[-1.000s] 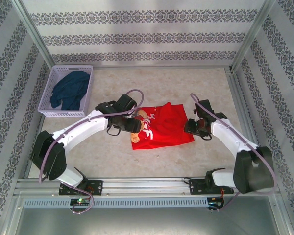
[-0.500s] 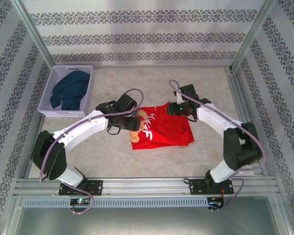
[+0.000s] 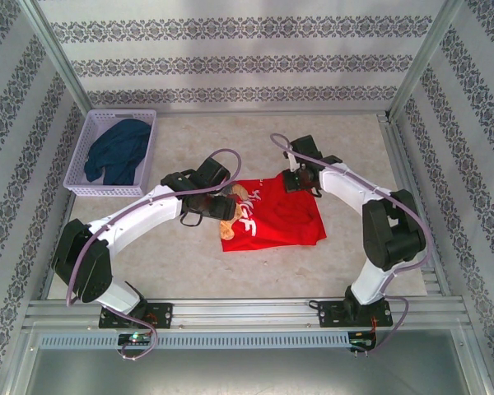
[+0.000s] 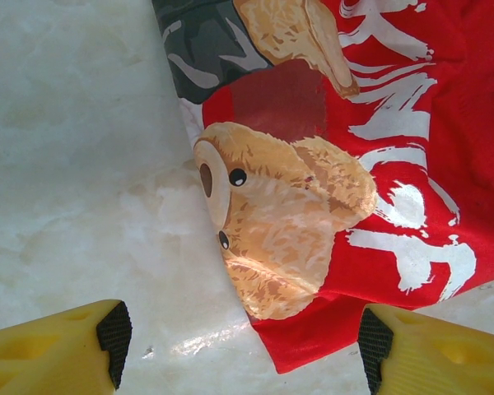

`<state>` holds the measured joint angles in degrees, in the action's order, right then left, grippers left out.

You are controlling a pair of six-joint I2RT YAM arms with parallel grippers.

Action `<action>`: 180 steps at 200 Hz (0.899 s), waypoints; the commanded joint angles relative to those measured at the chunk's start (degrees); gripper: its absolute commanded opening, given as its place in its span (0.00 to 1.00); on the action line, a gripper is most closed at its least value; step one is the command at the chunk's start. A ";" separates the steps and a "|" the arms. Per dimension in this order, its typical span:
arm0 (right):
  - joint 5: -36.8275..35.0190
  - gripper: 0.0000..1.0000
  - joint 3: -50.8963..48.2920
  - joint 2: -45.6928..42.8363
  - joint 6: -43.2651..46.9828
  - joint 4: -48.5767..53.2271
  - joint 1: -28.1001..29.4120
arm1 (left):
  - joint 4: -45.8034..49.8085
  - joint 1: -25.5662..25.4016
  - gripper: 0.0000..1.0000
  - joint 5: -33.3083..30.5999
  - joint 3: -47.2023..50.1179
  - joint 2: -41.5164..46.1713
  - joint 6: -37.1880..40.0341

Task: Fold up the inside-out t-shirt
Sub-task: Smooth out the T-shirt at the center of the table.

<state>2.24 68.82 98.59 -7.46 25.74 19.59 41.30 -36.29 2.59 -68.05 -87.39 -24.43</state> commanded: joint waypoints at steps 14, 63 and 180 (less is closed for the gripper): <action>-2.16 0.00 5.36 -0.75 3.83 7.12 -3.40 | -2.60 -0.09 0.75 5.14 0.09 0.25 2.00; -6.03 0.10 15.54 9.27 4.47 13.59 -7.80 | -5.80 -1.96 0.75 12.19 1.08 -1.01 5.74; 5.61 0.51 -8.62 -10.97 -10.25 12.21 -9.97 | -13.92 -7.56 0.76 15.87 5.35 -4.64 6.33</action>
<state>-0.14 71.05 96.42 -10.11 38.30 10.22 30.76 -43.44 18.65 -65.36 -93.36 -17.98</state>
